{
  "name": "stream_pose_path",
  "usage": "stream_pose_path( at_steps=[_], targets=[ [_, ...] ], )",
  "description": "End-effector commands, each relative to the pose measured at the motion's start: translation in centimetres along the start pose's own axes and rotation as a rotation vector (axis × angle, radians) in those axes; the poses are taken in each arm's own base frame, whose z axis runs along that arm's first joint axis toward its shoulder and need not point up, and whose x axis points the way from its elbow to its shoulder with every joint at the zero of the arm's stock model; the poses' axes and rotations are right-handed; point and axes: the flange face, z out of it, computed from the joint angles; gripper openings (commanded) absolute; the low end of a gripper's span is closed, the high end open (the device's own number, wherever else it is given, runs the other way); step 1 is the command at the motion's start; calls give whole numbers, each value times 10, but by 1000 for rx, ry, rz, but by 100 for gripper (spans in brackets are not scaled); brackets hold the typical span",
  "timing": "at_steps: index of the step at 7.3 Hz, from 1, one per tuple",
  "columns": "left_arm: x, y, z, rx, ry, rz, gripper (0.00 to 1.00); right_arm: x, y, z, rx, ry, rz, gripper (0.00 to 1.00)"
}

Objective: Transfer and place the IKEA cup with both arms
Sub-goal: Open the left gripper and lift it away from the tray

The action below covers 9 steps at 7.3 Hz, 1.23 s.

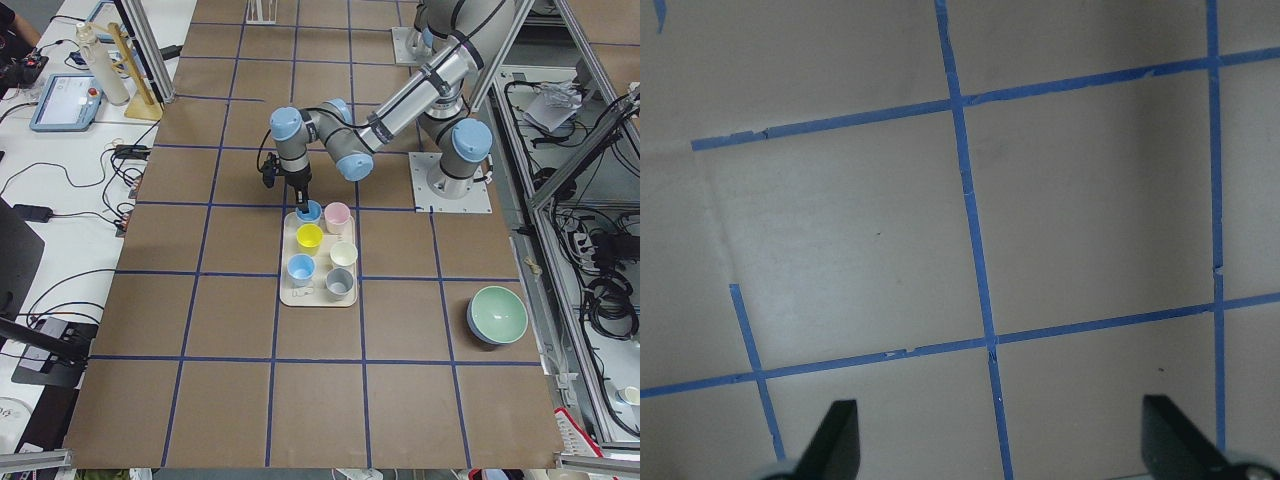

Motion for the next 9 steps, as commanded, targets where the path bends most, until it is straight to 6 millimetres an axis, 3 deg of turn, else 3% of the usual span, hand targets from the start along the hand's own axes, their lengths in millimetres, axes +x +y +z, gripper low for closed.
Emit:
stream_pose_path(
  at_steps=[1,2,4,6,7,8,9],
  targets=[
    [23,-11,-53,3,-5,42,100,1,-1,0,9,5,5,100],
    [40,-18,-96,-7,-3,14,100,5,-3,0,6,6,12,100],
    [97,-18,-176,-5,-15,-19,100,14,-5,0,0,5,26,100],
    [157,-12,-238,18,45,-81,100,13,-4,-1,0,5,28,100],
    [182,-2,-262,45,68,-52,100,12,-4,0,2,5,20,100],
    [210,19,-272,62,87,-2,100,10,-1,-4,9,-5,14,100],
    [218,29,-287,99,86,15,100,11,0,-5,13,-2,11,100]
  ],
)
